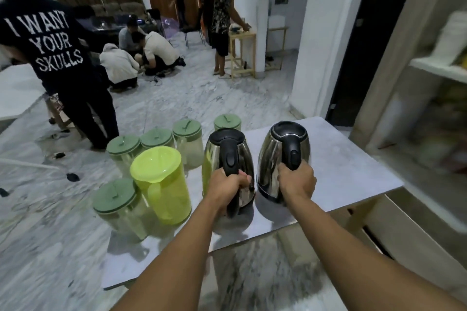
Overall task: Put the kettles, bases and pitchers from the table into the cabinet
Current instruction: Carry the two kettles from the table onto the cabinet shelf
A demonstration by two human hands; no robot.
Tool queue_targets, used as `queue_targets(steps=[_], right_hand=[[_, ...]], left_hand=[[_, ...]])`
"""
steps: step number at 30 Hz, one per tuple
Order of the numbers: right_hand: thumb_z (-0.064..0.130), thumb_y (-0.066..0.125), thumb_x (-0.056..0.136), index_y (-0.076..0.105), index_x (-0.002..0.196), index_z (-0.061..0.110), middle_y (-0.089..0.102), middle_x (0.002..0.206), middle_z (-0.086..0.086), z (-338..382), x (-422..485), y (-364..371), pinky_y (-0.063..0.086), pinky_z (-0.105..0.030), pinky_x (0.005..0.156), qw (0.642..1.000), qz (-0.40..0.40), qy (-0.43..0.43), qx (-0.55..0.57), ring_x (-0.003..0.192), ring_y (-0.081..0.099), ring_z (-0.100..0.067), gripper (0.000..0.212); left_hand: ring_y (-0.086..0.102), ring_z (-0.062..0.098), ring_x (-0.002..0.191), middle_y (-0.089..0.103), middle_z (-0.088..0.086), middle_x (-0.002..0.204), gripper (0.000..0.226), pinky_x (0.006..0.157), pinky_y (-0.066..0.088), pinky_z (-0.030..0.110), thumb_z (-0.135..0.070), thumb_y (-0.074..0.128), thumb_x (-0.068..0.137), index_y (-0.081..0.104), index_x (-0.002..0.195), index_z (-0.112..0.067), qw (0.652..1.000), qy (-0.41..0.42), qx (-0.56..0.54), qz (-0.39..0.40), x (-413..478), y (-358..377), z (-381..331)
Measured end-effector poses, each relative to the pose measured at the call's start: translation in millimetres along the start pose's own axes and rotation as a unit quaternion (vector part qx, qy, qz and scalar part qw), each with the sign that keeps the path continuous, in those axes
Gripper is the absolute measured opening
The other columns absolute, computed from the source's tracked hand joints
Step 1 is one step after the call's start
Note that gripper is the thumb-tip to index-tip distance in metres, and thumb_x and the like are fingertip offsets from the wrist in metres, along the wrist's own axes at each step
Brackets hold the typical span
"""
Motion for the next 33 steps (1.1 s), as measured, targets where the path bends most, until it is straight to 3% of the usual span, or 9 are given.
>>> queue_targets(steps=[4,8,11,17,22,25,29,33], right_hand=[[0.023,0.064,0.087,0.067,0.108,0.011,0.067,0.094,-0.011,33,-32,-69,0.044,-0.032,0.074,0.997,-0.063,-0.047,0.018,0.089,0.06,-0.034,0.025],[0.026,0.063,0.084,0.067,0.096,0.015,0.064,0.085,-0.006,53,-62,-154,0.04,-0.031,0.069,0.987,-0.149,-0.05,0.036,0.08,0.056,-0.031,0.016],[0.024,0.062,0.081,0.064,0.083,0.015,0.062,0.078,-0.006,62,-77,-229,0.041,-0.031,0.067,0.969,-0.236,-0.047,0.05,0.079,0.06,-0.033,0.008],[0.022,0.061,0.08,0.067,0.085,0.016,0.06,0.08,-0.006,65,-115,-394,0.044,-0.032,0.069,0.921,-0.383,-0.064,0.017,0.08,0.057,-0.032,0.01],[0.022,0.061,0.081,0.063,0.08,0.013,0.06,0.077,-0.006,51,-146,-513,0.045,-0.034,0.068,0.874,-0.483,-0.051,0.002,0.078,0.054,-0.029,0.009],[0.021,0.062,0.079,0.062,0.079,0.013,0.064,0.077,-0.006,41,-158,-576,0.052,-0.038,0.068,0.845,-0.532,-0.047,0.004,0.078,0.061,-0.03,0.008],[0.019,0.062,0.082,0.058,0.077,0.013,0.054,0.065,0.0,24,-164,-658,0.039,-0.029,0.06,0.819,-0.571,-0.052,0.0,0.067,0.053,-0.026,0.009],[0.02,0.064,0.078,0.066,0.082,0.012,0.065,0.076,-0.006,6,-145,-735,0.05,-0.034,0.063,0.79,-0.609,-0.069,0.009,0.074,0.063,-0.03,0.01]], left_hand=[[0.06,0.019,0.061,0.066,0.004,0.066,0.009,0.056,0.049,0.021,0.001,0.069,0.072,0.067,0.069,-0.008,0.995,0.087,0.02,0.045,-57,11,-55],[0.049,0.022,0.054,0.055,0.01,0.057,0.005,0.057,0.042,0.034,-0.01,0.066,0.06,0.061,0.059,-0.011,0.985,0.165,-0.018,0.052,-111,40,-105],[0.048,0.022,0.051,0.055,0.003,0.051,0.019,0.057,0.042,0.032,-0.026,0.065,0.065,0.058,0.051,-0.016,0.978,0.191,-0.052,0.073,-145,81,-136],[0.053,0.017,0.053,0.06,0.002,0.061,0.014,0.057,0.047,0.026,-0.022,0.068,0.078,0.066,0.066,-0.016,0.944,0.27,-0.072,0.175,-229,191,-193],[0.041,0.013,0.038,0.049,0.001,0.047,0.021,0.039,0.035,0.017,-0.013,0.064,0.076,0.058,0.055,-0.012,0.908,0.279,-0.096,0.296,-304,293,-226],[0.045,0.014,0.041,0.052,-0.001,0.046,0.019,0.045,0.038,0.022,-0.014,0.063,0.07,0.058,0.052,-0.015,0.883,0.289,-0.097,0.357,-345,352,-239],[0.047,0.014,0.043,0.054,-0.001,0.047,0.019,0.047,0.04,0.023,-0.015,0.064,0.069,0.059,0.051,-0.017,0.86,0.286,-0.111,0.407,-392,434,-253],[0.047,0.017,0.043,0.054,-0.001,0.044,0.02,0.051,0.041,0.027,-0.02,0.065,0.065,0.058,0.046,-0.016,0.852,0.287,-0.125,0.42,-425,521,-264]])
Point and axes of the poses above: each hand's wrist, its own x-axis towards the middle knuckle, its own y-axis out of the palm, z = x × y, the point moved 5 cm from there along x, towards the middle knuckle
